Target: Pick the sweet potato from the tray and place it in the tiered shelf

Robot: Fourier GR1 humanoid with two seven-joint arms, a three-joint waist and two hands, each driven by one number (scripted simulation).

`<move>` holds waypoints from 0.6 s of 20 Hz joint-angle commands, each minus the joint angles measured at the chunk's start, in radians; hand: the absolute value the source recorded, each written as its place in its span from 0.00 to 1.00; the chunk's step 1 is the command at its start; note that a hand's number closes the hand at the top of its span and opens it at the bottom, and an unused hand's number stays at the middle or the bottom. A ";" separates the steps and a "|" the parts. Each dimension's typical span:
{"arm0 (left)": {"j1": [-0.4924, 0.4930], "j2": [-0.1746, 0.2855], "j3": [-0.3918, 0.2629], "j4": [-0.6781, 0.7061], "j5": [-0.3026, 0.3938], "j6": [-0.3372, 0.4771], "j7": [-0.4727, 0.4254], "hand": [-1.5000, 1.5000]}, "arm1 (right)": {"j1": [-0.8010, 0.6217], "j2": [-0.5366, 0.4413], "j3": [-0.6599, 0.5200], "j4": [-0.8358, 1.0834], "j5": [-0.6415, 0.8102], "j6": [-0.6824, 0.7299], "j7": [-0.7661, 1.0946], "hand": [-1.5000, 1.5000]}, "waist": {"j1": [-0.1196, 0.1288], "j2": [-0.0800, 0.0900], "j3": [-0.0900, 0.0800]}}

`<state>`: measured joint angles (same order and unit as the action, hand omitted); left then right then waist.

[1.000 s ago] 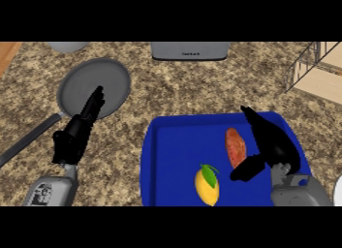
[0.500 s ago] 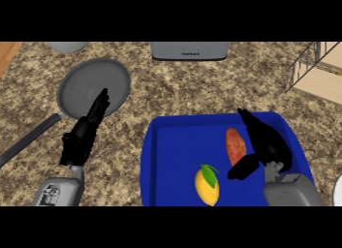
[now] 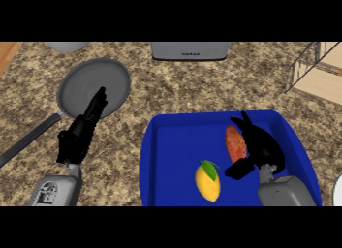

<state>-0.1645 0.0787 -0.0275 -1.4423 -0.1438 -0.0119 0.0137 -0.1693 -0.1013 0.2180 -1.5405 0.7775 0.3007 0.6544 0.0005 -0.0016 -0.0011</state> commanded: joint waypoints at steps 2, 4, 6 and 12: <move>-0.011 0.003 0.001 -0.039 -0.003 -0.004 0.057 0.50 | 0.026 -0.055 0.012 0.028 -0.001 0.072 -0.071 1.00 | 0.001 0.001 0.001; -0.017 -0.020 -0.010 -0.039 -0.009 0.005 0.051 0.50 | -0.005 -0.040 0.023 0.044 0.049 0.042 -0.078 1.00 | 0.001 0.001 0.001; 0.038 0.006 0.001 -0.056 0.003 -0.021 0.003 0.50 | 0.016 -0.047 0.050 0.056 0.091 0.007 -0.112 1.00 | 0.002 0.001 0.001; 0.016 -0.016 -0.018 -0.069 -0.017 -0.007 0.043 0.50 | -0.037 0.025 -0.005 0.089 0.144 -0.089 -0.036 1.00 | 0.002 0.001 0.001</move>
<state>-0.1528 0.0675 -0.0311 -1.4799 -0.1534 -0.0170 0.0372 -0.1735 -0.1125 0.2399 -1.5045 0.8814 0.2773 0.5808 0.0015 -0.0027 -0.0019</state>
